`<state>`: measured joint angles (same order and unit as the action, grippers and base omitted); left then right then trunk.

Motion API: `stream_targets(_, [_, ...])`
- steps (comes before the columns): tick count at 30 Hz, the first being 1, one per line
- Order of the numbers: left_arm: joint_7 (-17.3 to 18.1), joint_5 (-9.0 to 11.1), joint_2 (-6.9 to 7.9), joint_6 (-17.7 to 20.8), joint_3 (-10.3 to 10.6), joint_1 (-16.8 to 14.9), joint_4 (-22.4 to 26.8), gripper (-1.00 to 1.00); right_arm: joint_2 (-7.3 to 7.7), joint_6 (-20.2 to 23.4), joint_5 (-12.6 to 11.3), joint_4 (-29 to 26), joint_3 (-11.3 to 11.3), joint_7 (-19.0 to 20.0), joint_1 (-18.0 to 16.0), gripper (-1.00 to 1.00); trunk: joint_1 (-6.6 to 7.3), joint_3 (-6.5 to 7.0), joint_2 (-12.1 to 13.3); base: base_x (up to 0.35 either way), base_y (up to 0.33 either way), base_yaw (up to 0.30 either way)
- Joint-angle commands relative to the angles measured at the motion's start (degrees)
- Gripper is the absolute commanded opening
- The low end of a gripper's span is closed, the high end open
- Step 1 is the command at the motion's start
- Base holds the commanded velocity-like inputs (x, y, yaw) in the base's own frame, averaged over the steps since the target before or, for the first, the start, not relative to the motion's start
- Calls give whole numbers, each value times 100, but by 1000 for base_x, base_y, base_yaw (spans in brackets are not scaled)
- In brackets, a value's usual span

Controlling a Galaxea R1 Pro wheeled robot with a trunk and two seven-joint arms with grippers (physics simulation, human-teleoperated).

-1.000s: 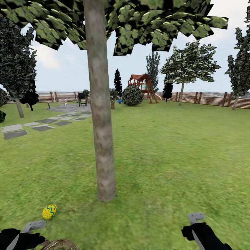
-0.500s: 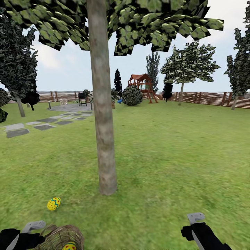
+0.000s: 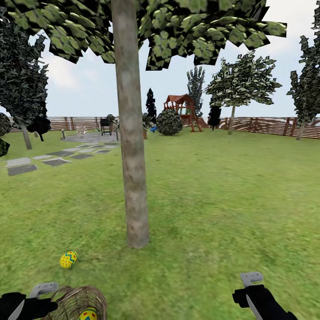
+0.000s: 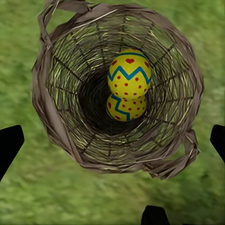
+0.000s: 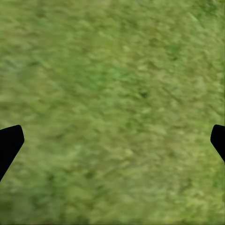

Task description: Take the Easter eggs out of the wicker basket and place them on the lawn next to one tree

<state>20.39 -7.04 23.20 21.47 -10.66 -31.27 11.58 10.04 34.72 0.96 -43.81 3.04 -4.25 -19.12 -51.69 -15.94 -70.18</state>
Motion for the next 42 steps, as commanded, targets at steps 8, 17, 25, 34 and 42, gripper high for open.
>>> stream_targets(8, [35,-54,0,31,-53,-2,11,100,7,35,6,-5,30,-23,-4,100,-177,-152,-327,0,0,0])
stream_targets(17, [35,-49,1,26,-58,-2,11,100,7,29,9,-11,30,-23,-4,100,-374,-313,-688,0,0,0])
stream_targets(25, [43,-43,1,24,-59,-2,11,100,-1,26,9,-5,30,-23,-4,100,-550,-457,-1009,0,0,0])
stream_targets(34, [44,-43,1,24,-59,-2,11,100,-2,26,9,-5,30,-23,-4,100,-748,-619,-1370,0,0,0])
stream_targets(42, [44,-43,1,24,-59,-2,12,100,-2,26,9,-5,30,-23,-4,100,-923,-762,-1691,0,0,0])
